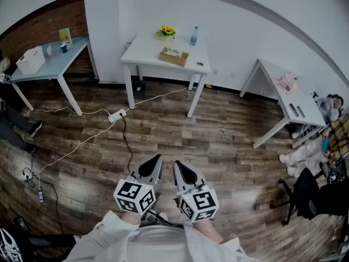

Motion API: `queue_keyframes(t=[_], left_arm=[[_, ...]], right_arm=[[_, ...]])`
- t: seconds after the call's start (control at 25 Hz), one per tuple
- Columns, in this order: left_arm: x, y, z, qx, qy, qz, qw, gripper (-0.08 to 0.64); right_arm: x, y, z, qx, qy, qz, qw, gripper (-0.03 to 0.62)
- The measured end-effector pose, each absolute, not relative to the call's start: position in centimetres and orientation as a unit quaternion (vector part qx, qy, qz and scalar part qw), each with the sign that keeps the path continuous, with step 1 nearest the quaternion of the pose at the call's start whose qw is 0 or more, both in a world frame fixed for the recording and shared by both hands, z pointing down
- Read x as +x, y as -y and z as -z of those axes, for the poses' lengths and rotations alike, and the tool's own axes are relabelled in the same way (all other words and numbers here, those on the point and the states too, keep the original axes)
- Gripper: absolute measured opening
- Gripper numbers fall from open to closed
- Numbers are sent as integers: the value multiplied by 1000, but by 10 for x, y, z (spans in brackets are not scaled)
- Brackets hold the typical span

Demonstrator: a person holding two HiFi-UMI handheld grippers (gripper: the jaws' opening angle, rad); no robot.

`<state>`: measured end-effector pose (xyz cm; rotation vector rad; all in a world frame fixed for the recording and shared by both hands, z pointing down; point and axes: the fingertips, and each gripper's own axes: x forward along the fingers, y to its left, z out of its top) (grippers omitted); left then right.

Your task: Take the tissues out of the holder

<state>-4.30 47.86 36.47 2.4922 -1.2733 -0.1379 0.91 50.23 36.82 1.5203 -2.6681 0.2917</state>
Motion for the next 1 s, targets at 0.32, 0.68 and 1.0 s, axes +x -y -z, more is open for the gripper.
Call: queue_keyframes(t=[0.32,0.68,1.0], left_arm=[[-38,-478,-365,879,445,44,166,18],[-37,-475,-365,877,448,45,167,18],[-32,-468,-366,876,449,43,169,18]], right_arm=[[9,-499,-370,492,865,-91,34,11],[11,-497,-369,491,866,-88,36,9],[17,-490,-369,492,865,-96,29,11]])
